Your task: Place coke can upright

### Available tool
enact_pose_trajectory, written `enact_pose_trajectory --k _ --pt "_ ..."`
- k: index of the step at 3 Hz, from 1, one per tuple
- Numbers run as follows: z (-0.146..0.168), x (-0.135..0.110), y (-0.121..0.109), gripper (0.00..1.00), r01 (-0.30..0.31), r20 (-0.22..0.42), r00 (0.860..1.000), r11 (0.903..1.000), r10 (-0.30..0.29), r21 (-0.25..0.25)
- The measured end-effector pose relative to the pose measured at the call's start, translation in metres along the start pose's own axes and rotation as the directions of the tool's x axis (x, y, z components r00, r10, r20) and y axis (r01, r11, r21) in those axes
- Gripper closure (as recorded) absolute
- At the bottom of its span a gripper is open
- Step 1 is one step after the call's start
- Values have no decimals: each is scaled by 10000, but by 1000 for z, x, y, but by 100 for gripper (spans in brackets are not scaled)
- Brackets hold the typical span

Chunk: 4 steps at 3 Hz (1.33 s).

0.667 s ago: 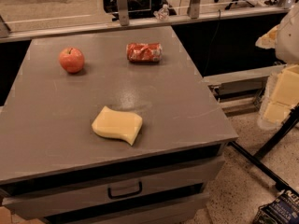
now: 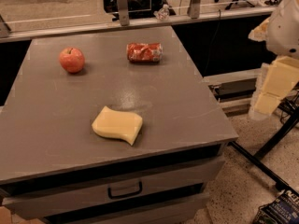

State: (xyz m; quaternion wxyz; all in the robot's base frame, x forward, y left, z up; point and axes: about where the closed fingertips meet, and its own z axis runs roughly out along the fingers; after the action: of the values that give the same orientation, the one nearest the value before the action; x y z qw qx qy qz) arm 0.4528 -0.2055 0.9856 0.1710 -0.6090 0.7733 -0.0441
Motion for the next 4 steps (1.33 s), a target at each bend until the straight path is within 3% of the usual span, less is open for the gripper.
enact_pose_trajectory --k 2,4 --pt "25 -66 -73 0 593 404 9973 9976 -608 371" --pt "96 -119 -126 0 1425 1257 9803 9863 -1522 827"
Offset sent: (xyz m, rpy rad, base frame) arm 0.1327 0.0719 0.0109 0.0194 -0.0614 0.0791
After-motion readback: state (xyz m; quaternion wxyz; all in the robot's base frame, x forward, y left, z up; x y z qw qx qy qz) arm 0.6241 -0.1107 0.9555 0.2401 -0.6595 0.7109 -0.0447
